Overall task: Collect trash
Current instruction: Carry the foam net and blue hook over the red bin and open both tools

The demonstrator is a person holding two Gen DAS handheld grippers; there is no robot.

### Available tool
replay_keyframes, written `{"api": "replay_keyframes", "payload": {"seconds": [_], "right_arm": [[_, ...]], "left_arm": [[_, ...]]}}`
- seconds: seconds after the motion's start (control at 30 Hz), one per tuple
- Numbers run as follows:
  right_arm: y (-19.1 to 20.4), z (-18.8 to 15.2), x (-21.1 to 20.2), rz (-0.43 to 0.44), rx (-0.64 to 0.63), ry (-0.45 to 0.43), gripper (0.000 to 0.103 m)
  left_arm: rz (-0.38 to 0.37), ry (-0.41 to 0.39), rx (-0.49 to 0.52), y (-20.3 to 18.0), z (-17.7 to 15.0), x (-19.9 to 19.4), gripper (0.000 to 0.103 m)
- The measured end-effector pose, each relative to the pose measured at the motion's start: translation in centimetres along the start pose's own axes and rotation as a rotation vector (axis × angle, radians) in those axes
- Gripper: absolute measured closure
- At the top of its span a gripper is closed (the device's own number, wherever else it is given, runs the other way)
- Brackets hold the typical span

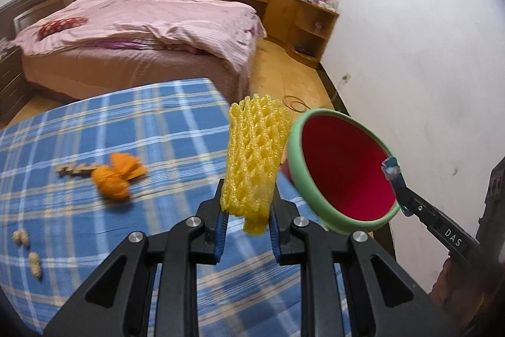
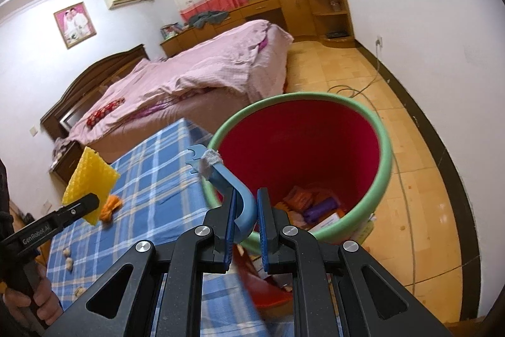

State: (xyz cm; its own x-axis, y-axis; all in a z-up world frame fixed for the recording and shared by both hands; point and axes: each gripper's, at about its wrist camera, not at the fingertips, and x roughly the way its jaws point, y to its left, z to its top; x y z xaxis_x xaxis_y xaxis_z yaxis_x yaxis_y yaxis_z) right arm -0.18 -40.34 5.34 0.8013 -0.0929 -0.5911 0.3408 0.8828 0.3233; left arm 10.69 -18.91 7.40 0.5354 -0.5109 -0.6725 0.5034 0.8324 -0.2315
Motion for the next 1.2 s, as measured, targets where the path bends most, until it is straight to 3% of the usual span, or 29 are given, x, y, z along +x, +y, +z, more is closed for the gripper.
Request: {"api": "replay_keyframes", "payload": {"seconds": [0.6,0.67,0.73,0.83,1.2], "right_arm": [[-5.4,1.4,3.3,-0.079,0.072,0.030,0.089],[-5.8,1.4,3.7,-0.080,0.078,0.037,0.088],[-6.2,1.5,4.0,-0.079,0.083,0.044,0.087],[-6.6,1.4,4.3,-0.077,0.094,0.048,0.087],[-6.5,1.0,3.8,-0.056,0.096,0.043,0.084]], "left_arm": [[-0.101,0.122,0.164,-8.4,1.5,9.2,0.081],[-0.103,0.136,0.171,-8.9,1.5,9.9,0.076],[-0.102,0.150,0.174,-9.2,1.4,10.4,0.069],[-0.099,0.155,0.185,-9.4,1.2,10.7,0.066],[-0.086,0.143,0.181,-9.4,1.0,9.9,0.065]]}}
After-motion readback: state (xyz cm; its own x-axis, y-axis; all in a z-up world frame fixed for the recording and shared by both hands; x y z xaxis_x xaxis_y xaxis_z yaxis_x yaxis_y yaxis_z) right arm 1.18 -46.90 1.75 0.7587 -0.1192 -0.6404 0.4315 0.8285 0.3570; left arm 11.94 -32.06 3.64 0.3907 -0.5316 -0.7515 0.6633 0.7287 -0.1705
